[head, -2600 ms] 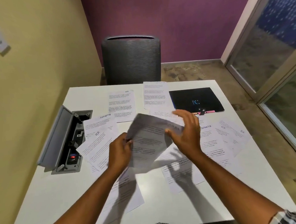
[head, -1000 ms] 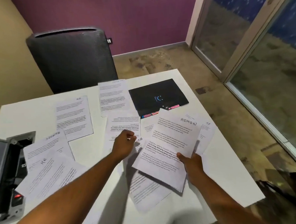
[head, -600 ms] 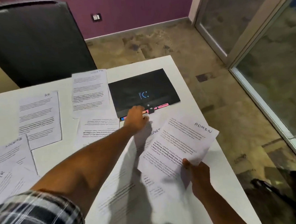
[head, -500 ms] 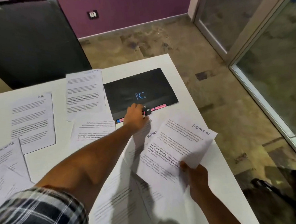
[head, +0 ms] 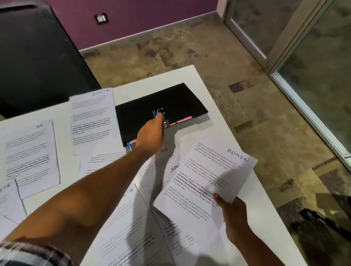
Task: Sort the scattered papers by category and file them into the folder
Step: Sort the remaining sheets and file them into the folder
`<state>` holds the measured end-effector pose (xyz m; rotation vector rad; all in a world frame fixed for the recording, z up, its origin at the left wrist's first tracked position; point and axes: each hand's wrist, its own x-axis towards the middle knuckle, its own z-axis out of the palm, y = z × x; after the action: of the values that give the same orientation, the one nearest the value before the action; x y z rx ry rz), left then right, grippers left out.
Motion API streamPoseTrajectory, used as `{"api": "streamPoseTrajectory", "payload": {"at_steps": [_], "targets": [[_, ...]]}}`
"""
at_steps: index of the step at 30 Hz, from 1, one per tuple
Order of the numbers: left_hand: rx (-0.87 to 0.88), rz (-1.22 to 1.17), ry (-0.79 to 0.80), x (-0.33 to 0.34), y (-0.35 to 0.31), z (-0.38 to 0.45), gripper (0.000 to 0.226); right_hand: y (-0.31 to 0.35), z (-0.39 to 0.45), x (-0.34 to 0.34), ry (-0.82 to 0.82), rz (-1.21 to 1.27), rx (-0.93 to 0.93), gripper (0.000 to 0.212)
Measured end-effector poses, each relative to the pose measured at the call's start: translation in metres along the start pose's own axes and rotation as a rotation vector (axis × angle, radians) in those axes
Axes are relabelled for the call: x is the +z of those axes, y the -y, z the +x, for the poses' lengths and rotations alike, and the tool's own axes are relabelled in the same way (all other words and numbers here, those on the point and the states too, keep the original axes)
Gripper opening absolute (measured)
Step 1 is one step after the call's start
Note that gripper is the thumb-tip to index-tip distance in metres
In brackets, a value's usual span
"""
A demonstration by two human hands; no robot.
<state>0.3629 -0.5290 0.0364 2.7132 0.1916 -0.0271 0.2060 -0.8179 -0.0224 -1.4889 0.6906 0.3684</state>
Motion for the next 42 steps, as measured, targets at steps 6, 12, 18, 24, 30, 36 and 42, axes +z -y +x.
{"api": "streamPoseTrajectory", "payload": {"at_steps": [6, 12, 18, 24, 30, 36, 42], "targets": [[-0.011, 0.001, -0.113, -0.034, -0.014, -0.037, 0.020, -0.001, -0.005, 0.004, 0.025, 0.036, 0.021, 0.032], [-0.044, -0.034, 0.027, -0.019, -0.024, -0.118, 0.024, -0.009, -0.035, -0.017, 0.067, 0.049, 0.055, 0.032], [-0.057, -0.100, 0.177, 0.036, -0.021, -0.189, 0.013, -0.031, -0.066, -0.057, -0.061, -0.009, 0.149, 0.025], [0.021, -0.095, 0.260, 0.064, -0.013, -0.213, 0.015, -0.042, -0.077, -0.085, -0.128, -0.042, 0.185, 0.023], [0.048, -0.057, 0.173, 0.055, 0.006, -0.195, 0.038, -0.039, -0.091, -0.078, -0.209, 0.016, 0.161, 0.017], [-0.082, 0.197, 0.295, 0.041, 0.033, -0.179, 0.053, -0.040, -0.117, -0.065, -0.269, 0.303, 0.170, 0.031], [-0.027, 0.283, 0.454, 0.042, 0.054, -0.174, 0.080, -0.043, -0.133, -0.045, -0.253, 0.316, 0.136, 0.033]]}}
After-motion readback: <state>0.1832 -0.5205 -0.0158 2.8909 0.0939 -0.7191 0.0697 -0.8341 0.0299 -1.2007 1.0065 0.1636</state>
